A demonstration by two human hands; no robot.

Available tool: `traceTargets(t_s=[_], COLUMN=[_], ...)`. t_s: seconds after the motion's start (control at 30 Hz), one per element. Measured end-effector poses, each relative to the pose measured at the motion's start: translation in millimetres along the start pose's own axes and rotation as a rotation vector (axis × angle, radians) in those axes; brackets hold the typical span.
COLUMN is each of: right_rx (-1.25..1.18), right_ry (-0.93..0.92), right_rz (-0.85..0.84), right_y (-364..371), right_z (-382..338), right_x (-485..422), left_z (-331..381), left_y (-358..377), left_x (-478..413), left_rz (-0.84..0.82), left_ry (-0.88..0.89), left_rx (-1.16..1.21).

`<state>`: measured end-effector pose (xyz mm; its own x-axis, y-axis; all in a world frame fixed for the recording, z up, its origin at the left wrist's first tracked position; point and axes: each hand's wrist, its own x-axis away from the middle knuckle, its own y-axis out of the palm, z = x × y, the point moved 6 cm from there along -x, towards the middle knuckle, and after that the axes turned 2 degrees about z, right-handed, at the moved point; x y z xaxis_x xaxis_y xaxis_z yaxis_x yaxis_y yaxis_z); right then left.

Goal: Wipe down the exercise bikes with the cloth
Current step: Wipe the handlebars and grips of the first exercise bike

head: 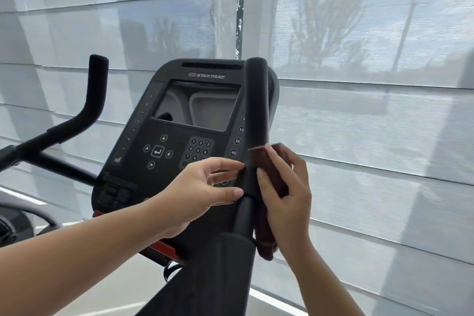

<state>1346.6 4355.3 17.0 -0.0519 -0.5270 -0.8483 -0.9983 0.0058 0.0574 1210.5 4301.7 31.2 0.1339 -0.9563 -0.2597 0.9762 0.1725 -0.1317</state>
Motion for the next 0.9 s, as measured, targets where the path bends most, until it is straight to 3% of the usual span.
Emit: traceTargets(t_s=[0.2,0.47,0.73,0.9], right_rx=[0.066,0.025,0.171,0.248], right_ry=[-0.109,-0.083,-0.258,-0.255], right_rz=[-0.054,-0.066,-0.057,-0.143], right_y=[19.8,2.8,29.5,18.7], right_z=[-18.0,9.8,-29.3,-19.1], right_x=[-119.7,-23.3,-128.1,-75.5], left_z=[-2.3,-4.1,-6.2,-3.0], left_y=[-2.6,-1.2,-0.6,-2.1], left_x=[-1.9,0.0,1.4,1.3], left_rz=[0.014,0.013,0.027,0.013], left_ry=[-0.030,-0.031,-0.042,-0.017], left_rx=[0.008,0.054,0.087,0.052])
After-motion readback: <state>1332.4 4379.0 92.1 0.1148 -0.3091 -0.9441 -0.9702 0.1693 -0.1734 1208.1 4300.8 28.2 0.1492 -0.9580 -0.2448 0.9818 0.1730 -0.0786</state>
